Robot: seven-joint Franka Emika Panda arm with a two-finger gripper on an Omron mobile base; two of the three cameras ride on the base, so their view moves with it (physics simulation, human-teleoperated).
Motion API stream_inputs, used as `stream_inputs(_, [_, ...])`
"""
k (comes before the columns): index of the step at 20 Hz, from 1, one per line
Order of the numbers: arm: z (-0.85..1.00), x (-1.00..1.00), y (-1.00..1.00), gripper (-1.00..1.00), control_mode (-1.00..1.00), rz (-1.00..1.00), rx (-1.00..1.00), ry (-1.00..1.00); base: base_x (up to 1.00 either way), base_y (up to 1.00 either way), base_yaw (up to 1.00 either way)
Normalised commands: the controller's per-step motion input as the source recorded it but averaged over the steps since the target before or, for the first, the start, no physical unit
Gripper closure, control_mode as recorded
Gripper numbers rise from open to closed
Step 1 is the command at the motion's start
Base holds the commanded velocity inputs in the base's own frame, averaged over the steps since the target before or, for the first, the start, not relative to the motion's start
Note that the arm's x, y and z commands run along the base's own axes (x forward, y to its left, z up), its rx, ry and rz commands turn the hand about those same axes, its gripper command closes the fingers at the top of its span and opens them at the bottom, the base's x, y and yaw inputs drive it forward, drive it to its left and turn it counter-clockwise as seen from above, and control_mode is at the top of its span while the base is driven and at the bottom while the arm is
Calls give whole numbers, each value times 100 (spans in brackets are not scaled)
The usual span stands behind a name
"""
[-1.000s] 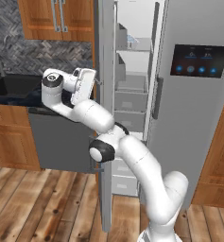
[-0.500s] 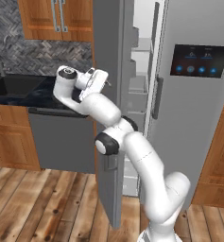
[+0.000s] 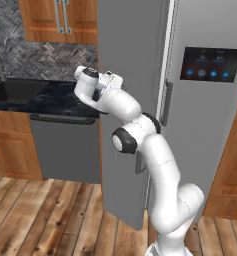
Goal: The ice cube tray has been filled with water. Take the tray and place it in the freezer to make ice. Close the freezer door after placing the tray.
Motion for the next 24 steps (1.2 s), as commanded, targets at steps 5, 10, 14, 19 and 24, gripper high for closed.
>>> stream_inputs(5, [0,32,-100,-100,-100,33,28,4,0,0,0])
stream_inputs(10, [0,9,-100,-100,-100,30,30,0,0,0,0])
stream_inputs(14, [-19,2,-100,-100,-100,36,35,0,0,0,0])
stream_inputs(19, [-54,6,-98,-100,-100,41,30,0,0,0,0])
stream_inputs(24, [-53,-9,-39,-100,-100,34,16,0,0,0,0])
